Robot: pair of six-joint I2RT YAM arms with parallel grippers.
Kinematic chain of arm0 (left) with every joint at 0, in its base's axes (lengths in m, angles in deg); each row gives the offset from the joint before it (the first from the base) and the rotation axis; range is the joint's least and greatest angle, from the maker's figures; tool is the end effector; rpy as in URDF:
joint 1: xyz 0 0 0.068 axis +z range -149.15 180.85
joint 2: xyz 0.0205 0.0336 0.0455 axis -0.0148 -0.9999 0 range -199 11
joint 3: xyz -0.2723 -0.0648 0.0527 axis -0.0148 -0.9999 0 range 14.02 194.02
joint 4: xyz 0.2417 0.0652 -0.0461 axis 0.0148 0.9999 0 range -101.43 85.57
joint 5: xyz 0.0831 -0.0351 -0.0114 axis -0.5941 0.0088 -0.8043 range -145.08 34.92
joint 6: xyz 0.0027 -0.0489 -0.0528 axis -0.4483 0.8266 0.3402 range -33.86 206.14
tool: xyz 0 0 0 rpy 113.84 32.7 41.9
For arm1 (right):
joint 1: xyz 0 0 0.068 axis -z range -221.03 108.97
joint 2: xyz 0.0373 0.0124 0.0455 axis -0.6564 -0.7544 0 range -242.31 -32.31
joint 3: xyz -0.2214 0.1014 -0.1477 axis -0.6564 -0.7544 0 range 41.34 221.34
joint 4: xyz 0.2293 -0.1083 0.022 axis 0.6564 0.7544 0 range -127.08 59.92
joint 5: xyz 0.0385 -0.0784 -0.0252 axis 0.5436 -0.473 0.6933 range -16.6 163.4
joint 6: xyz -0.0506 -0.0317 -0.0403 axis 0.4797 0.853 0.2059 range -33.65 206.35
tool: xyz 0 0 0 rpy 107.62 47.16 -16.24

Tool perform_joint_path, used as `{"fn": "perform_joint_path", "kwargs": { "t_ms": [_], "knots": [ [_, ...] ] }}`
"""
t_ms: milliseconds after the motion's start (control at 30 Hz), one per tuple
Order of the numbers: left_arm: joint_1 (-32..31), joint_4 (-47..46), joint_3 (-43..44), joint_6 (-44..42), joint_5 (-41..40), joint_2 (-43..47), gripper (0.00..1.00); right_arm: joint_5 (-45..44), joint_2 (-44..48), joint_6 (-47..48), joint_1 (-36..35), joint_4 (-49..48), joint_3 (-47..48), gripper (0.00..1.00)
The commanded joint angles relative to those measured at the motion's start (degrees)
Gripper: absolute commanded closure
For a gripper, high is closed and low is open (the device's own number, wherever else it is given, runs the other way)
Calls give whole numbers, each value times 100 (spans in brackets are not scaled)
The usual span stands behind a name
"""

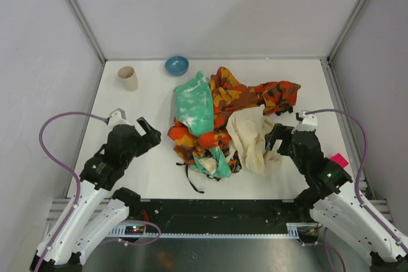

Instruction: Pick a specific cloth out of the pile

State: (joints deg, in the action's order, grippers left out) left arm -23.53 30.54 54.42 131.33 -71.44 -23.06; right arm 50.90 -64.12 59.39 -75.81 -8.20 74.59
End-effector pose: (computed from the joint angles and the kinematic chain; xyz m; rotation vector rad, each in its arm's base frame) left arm 0.1228 -0.0372 0.2778 -0.5530 2.1183 -0.3817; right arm 0.1245 0.0586 0.2658 0.1052 2.0192 0.2832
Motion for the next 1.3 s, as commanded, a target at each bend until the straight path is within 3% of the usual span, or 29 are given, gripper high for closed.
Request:
{"fn": "perform_joint_path", "kwargs": {
  "t_ms": [0,233,333,533,633,800,1033,1267],
  "knots": [
    [-25,87,161,206,-234,12,0,-120,200,58,8,-182,-7,1],
    [-29,80,-97,441,-396,-69,0,1328,322,700,-19,-852,-14,1],
    [-24,75,-149,503,-487,-125,0,1714,115,908,-375,-1239,36,1],
    [-23,70,-249,630,-568,-111,0,189,-1867,1266,-2353,-1692,606,1],
    [-25,76,-312,680,-607,-71,0,131,-3047,1118,-2805,-1784,1200,1],
    [-23,75,-383,705,-590,18,0,320,-4722,1009,-2981,-2107,1886,1],
    [-25,74,-452,775,-671,79,0,-874,-6843,1230,-3005,-1227,2911,1],
    [-23,78,-461,787,-716,-27,0,-1133,-8233,1154,-2811,-353,3481,2]
  ]
}}
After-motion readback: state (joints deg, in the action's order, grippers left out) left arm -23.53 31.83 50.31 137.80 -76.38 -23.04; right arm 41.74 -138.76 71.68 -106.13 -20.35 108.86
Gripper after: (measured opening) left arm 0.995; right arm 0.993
